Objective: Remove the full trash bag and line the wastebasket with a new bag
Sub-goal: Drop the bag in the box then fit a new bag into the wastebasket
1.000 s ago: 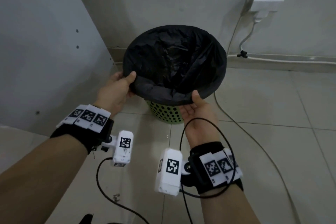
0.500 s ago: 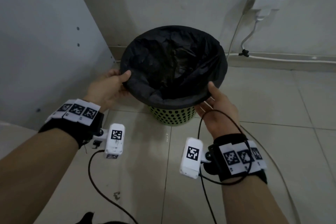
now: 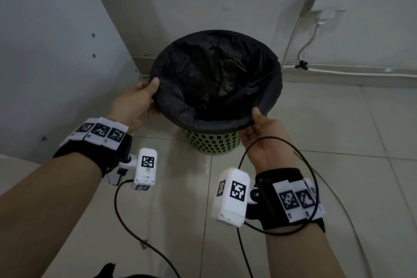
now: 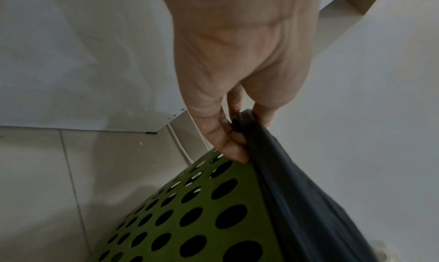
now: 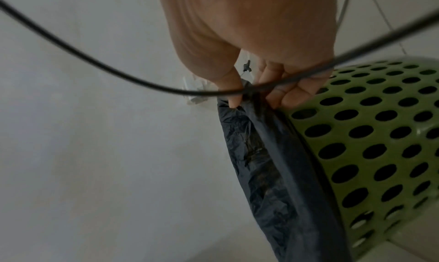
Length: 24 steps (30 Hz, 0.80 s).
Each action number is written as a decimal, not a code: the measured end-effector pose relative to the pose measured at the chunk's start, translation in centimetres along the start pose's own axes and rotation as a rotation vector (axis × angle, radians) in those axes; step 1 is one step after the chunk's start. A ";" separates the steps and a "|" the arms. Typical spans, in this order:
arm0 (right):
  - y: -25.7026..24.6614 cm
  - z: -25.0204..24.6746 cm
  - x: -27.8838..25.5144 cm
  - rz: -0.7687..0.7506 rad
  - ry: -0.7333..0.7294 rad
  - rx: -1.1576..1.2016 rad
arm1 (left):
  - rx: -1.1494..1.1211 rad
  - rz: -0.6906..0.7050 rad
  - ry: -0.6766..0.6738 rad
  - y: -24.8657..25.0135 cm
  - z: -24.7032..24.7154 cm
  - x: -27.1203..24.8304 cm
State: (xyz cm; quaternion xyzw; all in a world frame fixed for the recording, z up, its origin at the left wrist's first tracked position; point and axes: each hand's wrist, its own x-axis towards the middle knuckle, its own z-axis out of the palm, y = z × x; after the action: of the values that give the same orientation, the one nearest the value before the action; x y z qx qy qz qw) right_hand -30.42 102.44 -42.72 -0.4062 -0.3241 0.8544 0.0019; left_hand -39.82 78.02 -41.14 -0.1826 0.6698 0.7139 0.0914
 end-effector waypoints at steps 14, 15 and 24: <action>0.6 0.2 -1.4 -0.069 -0.071 -0.028 | 0.023 -0.045 -0.079 -0.3 -0.8 -0.9; 0.1 0.4 -1.3 -0.069 -0.073 -0.023 | 0.025 -0.043 -0.092 -0.2 -0.6 -0.9; -0.4 -1.2 -1.6 -0.027 -0.180 -0.078 | 0.099 -0.065 -0.149 1.0 -1.0 -0.5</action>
State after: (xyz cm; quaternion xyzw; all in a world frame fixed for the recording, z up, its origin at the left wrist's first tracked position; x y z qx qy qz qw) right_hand -28.56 103.01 -41.92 -0.3229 -0.3616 0.8741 -0.0315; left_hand -39.57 77.06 -40.05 -0.1457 0.6892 0.6883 0.1731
